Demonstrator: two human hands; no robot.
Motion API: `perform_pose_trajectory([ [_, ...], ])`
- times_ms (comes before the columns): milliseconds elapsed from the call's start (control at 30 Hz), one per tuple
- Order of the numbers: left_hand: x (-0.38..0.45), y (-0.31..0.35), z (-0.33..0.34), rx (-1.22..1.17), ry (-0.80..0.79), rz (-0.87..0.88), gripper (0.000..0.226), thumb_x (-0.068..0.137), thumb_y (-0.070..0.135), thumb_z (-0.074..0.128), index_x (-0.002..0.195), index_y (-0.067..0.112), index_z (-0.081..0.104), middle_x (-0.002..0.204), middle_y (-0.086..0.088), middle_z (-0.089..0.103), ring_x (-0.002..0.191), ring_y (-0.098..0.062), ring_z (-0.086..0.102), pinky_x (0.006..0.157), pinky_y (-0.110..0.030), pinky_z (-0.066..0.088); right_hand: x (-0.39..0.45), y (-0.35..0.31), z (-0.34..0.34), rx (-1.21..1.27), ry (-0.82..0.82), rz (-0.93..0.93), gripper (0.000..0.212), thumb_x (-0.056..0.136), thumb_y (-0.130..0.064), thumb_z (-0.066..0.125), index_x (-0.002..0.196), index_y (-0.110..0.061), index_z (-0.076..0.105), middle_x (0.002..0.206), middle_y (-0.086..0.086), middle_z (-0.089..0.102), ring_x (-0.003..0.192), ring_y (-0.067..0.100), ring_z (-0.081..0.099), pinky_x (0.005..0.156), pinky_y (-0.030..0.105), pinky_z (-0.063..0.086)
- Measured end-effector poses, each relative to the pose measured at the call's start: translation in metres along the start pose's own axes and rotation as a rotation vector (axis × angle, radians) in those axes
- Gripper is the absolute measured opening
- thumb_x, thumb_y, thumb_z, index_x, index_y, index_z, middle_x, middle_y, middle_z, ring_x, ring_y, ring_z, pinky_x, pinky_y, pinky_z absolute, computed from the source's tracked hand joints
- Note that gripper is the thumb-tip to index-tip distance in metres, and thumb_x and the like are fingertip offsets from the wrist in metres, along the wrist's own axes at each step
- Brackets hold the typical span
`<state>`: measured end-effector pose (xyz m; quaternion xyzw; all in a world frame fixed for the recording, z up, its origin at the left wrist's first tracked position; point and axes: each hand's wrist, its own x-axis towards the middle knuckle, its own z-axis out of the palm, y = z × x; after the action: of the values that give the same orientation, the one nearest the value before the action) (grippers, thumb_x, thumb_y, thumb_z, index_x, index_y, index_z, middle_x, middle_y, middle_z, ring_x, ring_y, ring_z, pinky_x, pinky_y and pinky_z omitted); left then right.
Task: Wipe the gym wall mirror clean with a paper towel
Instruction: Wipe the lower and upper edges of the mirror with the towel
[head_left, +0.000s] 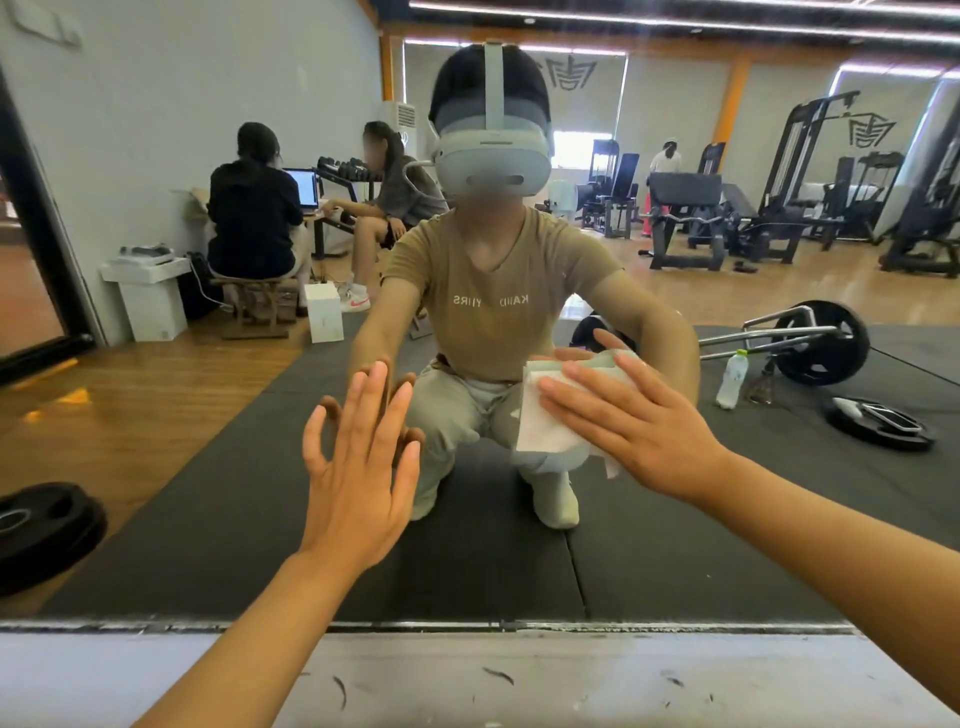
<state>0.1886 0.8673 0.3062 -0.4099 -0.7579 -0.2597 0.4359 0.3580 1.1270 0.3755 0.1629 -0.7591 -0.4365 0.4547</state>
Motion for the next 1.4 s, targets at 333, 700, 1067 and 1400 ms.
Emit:
perform_pose_trajectory([
  [333,0.013,-0.02,-0.008,-0.051,0.083,-0.089,0.066,0.101,0.033,0.036,0.16,0.023,0.008,0.168,-0.002,-0.004,0.155,-0.022,0.004,0.122,-0.046,-0.004,0.11,0.018,-0.001,0.201,0.32,0.607,0.036,0.106,-0.012,0.048,0.136,0.005,0.053,0.145,0.023,0.049,0.139,0.038,0.037,0.124,0.045,0.014],
  [700,0.003,-0.038,-0.015,0.007,-0.024,-0.062,0.065,0.101,0.033,0.033,0.161,0.02,0.011,0.169,-0.004,-0.001,0.155,-0.02,0.0,0.123,-0.04,-0.008,0.018,-0.072,0.017,0.024,-0.109,-0.214,0.061,0.1,0.0,0.039,0.156,-0.003,0.017,0.162,0.005,0.02,0.152,0.029,0.009,0.126,0.044,0.004],
  [1067,0.004,-0.044,-0.02,0.001,-0.029,-0.026,0.063,0.102,0.032,0.032,0.161,0.021,0.013,0.169,-0.004,0.004,0.155,-0.019,0.004,0.124,-0.039,-0.003,0.176,0.026,-0.007,0.196,0.32,0.647,0.046,0.099,-0.009,0.059,0.142,0.001,0.049,0.149,0.022,0.047,0.141,0.036,0.037,0.123,0.047,0.014],
  [1400,-0.005,-0.079,-0.038,-0.057,-0.042,-0.109,0.063,0.101,0.032,0.035,0.16,0.015,0.018,0.169,-0.005,-0.002,0.155,-0.023,0.001,0.125,-0.037,-0.006,0.155,-0.025,0.001,0.169,0.129,0.448,0.045,0.105,-0.021,0.042,0.149,-0.008,0.041,0.154,0.012,0.041,0.145,0.034,0.03,0.118,0.049,0.023],
])
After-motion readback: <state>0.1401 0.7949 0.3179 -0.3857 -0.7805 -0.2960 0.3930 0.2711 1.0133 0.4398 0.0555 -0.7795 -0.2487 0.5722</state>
